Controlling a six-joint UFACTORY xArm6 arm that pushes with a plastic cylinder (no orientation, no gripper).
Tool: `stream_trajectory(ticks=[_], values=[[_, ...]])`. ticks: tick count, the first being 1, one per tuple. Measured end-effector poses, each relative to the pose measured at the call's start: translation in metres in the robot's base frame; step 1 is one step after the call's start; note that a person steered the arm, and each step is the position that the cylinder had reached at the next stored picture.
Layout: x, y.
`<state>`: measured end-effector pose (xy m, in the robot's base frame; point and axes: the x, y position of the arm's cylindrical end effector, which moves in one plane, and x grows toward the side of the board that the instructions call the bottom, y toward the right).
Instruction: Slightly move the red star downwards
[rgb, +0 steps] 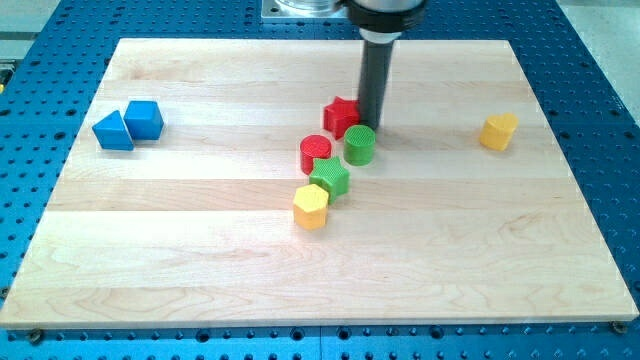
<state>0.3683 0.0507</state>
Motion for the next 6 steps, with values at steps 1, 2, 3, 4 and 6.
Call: stream_trajectory(ticks=[1, 2, 3, 4, 6], values=[[0.0, -0.042], [0.003, -0.086], [-0.016, -0.102], [-0.053, -0.101], [-0.048, -0.107]])
